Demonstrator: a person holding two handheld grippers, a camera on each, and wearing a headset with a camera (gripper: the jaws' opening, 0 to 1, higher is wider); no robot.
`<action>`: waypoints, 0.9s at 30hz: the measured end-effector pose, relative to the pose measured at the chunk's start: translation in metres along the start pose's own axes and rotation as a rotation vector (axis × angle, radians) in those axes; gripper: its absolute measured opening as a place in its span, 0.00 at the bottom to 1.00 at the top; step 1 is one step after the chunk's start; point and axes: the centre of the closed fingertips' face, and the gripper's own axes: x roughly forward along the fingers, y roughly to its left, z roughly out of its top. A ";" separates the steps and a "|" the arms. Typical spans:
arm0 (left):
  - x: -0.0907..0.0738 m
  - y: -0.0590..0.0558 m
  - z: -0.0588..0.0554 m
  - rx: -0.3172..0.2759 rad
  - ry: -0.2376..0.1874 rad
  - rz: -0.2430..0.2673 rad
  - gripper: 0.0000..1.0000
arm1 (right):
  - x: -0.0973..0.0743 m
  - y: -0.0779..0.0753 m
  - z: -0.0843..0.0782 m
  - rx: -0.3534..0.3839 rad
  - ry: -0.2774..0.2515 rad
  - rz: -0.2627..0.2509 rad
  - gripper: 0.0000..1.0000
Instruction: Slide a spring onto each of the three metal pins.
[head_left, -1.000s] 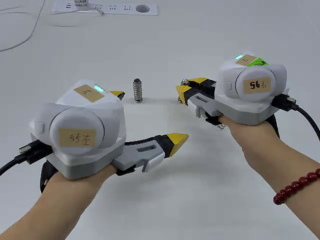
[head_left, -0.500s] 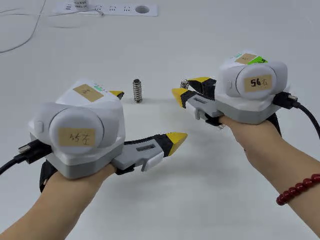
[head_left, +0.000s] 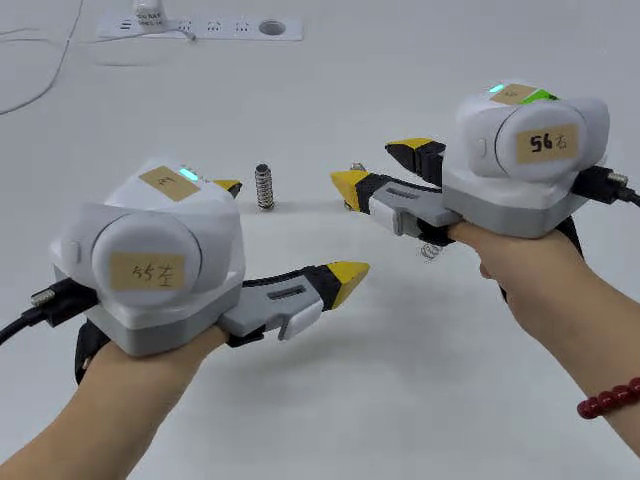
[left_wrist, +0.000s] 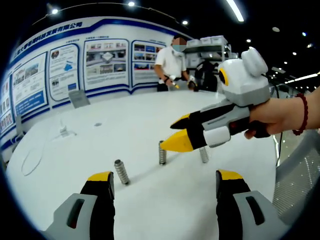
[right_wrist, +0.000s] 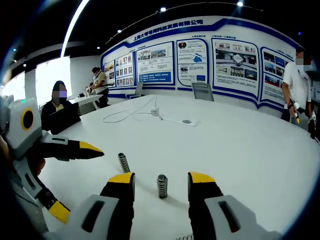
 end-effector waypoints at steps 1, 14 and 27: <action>0.000 -0.001 0.001 0.002 -0.001 -0.002 0.85 | -0.002 -0.001 0.001 0.000 0.000 -0.001 0.45; 0.009 -0.018 0.007 0.023 -0.001 -0.049 0.85 | -0.038 -0.027 -0.003 0.004 0.026 -0.050 0.51; 0.025 -0.031 0.011 0.034 0.020 -0.095 0.78 | -0.075 -0.047 -0.024 0.040 0.051 -0.059 0.53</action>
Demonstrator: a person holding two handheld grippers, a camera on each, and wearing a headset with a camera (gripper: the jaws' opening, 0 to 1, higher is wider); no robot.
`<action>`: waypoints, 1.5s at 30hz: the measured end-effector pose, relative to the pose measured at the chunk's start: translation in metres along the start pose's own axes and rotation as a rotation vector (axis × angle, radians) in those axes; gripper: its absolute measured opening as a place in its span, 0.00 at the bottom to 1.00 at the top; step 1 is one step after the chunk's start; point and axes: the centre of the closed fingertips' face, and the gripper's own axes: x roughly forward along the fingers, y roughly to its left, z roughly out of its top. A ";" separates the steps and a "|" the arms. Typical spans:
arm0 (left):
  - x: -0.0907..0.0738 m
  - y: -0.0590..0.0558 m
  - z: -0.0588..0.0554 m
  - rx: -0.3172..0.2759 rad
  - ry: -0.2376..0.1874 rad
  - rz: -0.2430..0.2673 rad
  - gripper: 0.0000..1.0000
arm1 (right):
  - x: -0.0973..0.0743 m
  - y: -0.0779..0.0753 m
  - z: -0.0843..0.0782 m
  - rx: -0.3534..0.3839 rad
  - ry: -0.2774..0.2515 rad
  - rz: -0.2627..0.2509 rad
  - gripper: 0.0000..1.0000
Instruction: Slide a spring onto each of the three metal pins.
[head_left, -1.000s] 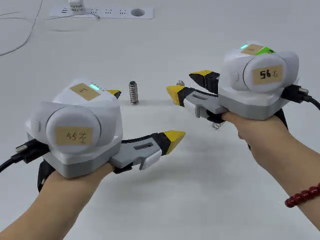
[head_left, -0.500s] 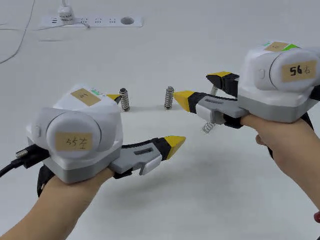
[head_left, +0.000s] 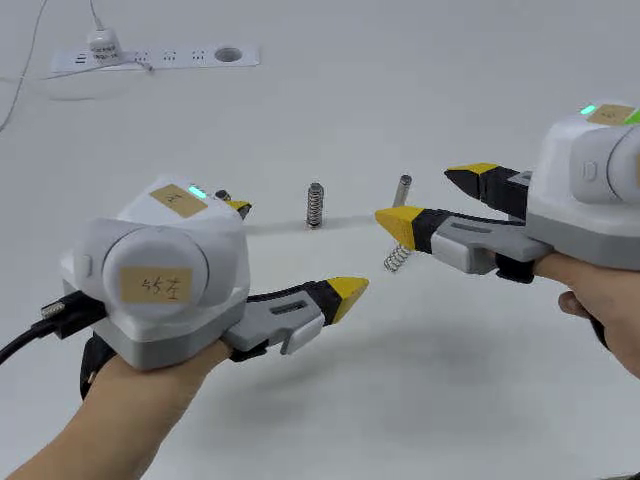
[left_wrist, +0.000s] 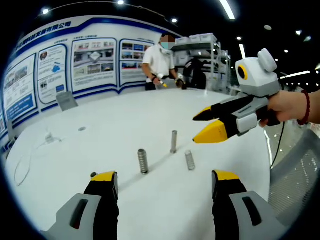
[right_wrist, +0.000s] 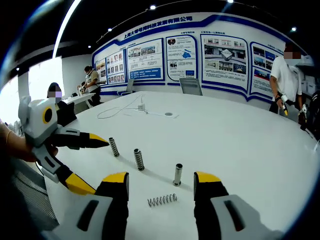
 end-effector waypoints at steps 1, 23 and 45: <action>0.001 -0.001 0.000 0.001 0.001 -0.003 0.77 | -0.002 -0.001 -0.002 0.005 0.002 -0.004 0.53; 0.048 -0.033 -0.009 0.030 0.066 -0.106 0.58 | -0.027 0.005 -0.029 -0.014 0.020 0.084 0.53; 0.082 -0.052 -0.024 0.003 0.130 -0.182 0.31 | -0.038 -0.004 -0.038 -0.021 0.028 0.093 0.51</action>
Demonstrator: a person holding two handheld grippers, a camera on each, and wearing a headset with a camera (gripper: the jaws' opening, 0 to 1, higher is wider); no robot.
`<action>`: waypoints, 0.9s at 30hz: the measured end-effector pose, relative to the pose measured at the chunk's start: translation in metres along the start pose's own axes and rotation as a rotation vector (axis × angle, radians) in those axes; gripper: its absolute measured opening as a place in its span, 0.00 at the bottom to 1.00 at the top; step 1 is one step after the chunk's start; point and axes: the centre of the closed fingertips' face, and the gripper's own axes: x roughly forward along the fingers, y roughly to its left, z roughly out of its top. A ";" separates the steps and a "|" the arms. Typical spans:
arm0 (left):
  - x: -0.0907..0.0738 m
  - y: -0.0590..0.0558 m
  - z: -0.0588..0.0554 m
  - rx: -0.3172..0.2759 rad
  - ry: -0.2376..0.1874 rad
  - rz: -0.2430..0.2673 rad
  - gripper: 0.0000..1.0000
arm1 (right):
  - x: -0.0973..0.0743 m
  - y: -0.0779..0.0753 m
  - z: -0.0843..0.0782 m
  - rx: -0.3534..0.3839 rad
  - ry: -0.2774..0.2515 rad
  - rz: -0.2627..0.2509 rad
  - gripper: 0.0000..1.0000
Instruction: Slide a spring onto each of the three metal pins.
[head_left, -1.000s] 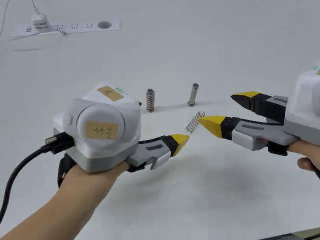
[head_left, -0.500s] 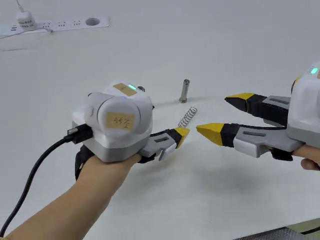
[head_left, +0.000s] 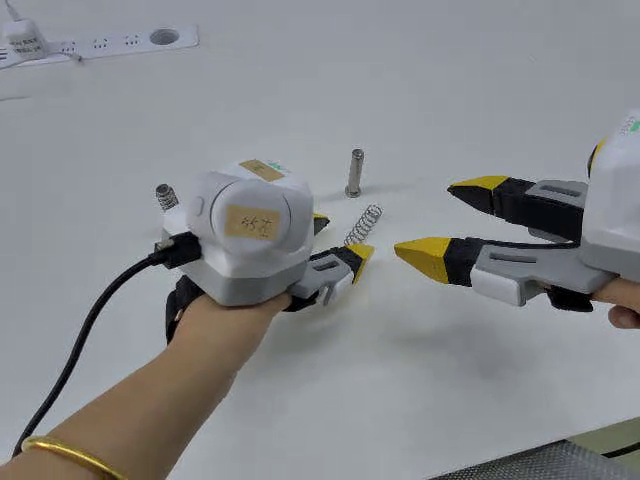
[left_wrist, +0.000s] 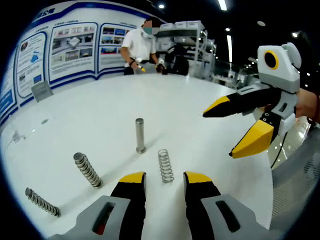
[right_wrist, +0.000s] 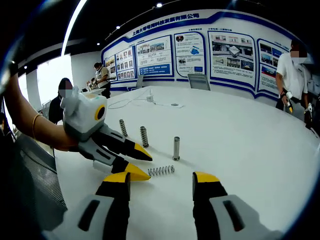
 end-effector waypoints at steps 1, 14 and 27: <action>0.001 0.000 -0.001 -0.004 0.005 -0.001 0.30 | 0.000 0.000 0.000 0.001 0.000 -0.001 0.51; 0.008 -0.001 -0.006 -0.007 0.022 0.002 0.19 | -0.003 -0.005 -0.004 0.015 0.006 -0.024 0.49; 0.008 0.000 -0.006 0.015 0.019 0.019 0.11 | -0.007 -0.012 0.000 0.170 -0.043 -0.055 0.47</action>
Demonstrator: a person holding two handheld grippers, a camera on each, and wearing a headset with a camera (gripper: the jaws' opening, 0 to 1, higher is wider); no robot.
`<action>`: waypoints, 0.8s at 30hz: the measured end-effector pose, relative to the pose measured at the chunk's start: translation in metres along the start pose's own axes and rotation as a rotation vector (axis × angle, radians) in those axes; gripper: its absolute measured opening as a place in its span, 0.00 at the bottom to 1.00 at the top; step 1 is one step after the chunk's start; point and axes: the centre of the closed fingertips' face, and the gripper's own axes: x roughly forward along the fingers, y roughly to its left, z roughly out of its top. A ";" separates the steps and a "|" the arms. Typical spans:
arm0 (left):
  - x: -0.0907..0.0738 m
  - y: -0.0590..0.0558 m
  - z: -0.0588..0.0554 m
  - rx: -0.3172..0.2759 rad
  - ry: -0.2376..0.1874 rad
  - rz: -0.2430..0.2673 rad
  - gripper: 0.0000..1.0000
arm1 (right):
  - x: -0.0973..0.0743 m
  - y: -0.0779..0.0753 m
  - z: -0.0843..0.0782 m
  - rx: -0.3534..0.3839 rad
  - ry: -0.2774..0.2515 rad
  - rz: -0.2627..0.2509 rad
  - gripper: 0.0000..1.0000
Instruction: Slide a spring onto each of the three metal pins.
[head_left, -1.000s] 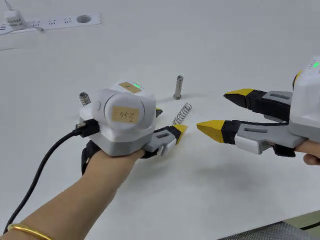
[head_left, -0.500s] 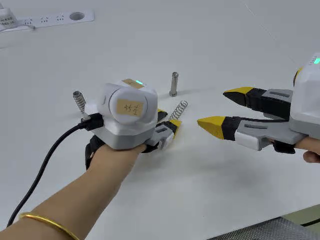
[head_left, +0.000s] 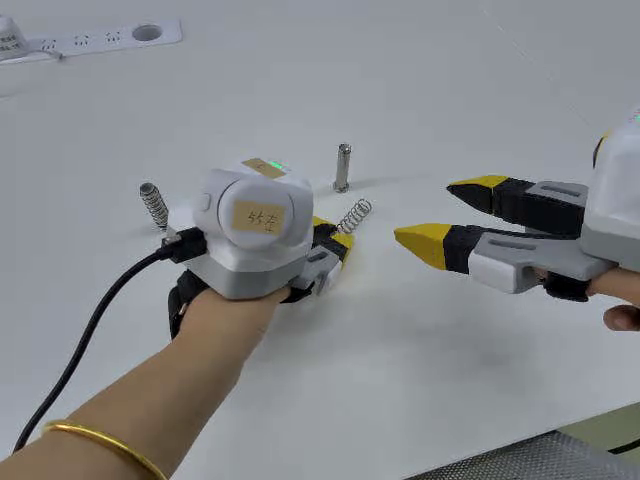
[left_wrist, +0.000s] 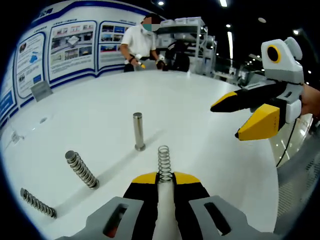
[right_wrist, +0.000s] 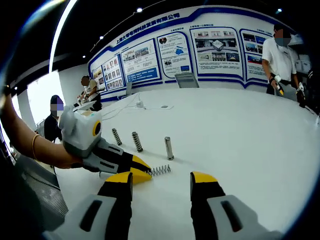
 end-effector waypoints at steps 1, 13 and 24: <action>0.000 0.001 0.000 -0.001 -0.001 0.004 0.10 | 0.000 -0.001 0.000 0.006 0.001 -0.007 0.47; -0.016 0.003 0.006 0.021 -0.065 0.009 0.10 | 0.006 -0.003 0.011 0.228 -0.060 -0.035 0.48; -0.033 -0.005 0.020 -0.010 -0.168 -0.030 0.10 | 0.013 0.006 0.018 0.295 -0.074 -0.021 0.44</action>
